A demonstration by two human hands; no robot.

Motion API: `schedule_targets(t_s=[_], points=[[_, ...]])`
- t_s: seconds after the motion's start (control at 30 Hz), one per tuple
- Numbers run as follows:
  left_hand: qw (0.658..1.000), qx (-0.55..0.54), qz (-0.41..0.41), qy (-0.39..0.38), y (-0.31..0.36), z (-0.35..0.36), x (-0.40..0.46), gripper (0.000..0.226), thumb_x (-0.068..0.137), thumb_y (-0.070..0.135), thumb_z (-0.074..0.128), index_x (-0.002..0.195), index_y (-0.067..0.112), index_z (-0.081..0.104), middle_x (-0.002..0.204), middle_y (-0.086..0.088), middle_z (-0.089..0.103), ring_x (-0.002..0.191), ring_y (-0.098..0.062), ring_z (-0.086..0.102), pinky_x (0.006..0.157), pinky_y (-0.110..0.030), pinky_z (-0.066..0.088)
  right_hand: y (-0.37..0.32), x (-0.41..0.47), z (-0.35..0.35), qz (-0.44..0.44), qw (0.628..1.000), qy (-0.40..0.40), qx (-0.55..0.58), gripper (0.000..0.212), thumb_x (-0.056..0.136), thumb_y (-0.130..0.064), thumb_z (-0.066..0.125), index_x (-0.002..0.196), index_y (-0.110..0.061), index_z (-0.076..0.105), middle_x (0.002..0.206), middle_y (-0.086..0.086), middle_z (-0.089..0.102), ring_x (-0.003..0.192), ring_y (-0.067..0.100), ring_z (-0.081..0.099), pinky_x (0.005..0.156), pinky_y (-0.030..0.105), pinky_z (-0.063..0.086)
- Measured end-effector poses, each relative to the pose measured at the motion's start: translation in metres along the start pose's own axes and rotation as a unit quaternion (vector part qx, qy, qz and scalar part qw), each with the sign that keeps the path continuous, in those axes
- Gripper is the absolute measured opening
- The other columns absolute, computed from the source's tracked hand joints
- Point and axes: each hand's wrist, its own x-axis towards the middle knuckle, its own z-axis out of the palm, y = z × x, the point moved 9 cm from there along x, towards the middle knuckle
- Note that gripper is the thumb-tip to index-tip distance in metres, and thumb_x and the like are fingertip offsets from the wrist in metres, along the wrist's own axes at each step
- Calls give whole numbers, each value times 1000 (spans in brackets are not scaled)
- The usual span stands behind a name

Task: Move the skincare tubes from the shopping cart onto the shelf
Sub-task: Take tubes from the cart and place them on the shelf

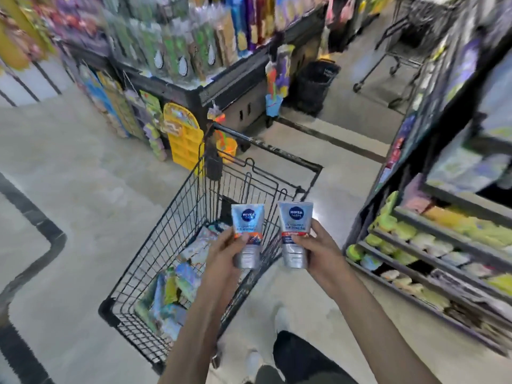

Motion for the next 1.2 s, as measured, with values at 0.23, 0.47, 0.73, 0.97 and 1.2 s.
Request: schedule_targets(t_s=[0.23, 0.47, 0.73, 0.97, 1.2], points=[[995, 19, -50, -88, -54, 108, -26, 53, 85, 9, 68, 136, 8, 54, 131, -19, 65, 112, -43, 67, 99, -69, 47, -43, -80, -99, -74, 990, 113, 32, 51, 88, -3, 70, 136, -14, 57, 121, 24, 71, 101, 39, 69, 97, 56, 50], [969, 93, -60, -221, -124, 237, -74, 43, 84, 8, 67, 126, 15, 58, 120, -19, 70, 100, -40, 68, 77, -45, 56, -79, -169, -211, -148, 966, 191, 92, 58, 83, 4, 73, 136, -11, 57, 117, 21, 71, 94, 34, 69, 85, 47, 55], [935, 142, -72, -317, -243, 386, -154, 62, 66, -7, 79, 119, 24, 66, 115, -14, 73, 99, -28, 72, 91, -47, 52, -120, -300, -359, -214, 937, 258, 97, 75, 66, -6, 86, 135, -13, 58, 120, 18, 69, 108, 33, 64, 99, 48, 45], [912, 164, -108, -359, -340, 480, -216, 71, 73, -8, 71, 139, 9, 52, 118, -18, 72, 94, -25, 73, 99, -55, 49, -139, -396, -469, -239, 912, 323, 84, 73, 66, -8, 84, 134, -14, 58, 121, 20, 72, 106, 33, 69, 95, 46, 53], [893, 177, -133, -391, -411, 546, -239, 67, 74, -4, 74, 136, 12, 55, 124, -18, 70, 103, -31, 72, 97, -54, 50, -150, -454, -549, -252, 881, 390, 90, 65, 68, -7, 80, 129, -17, 60, 118, 22, 71, 96, 27, 69, 80, 36, 57]])
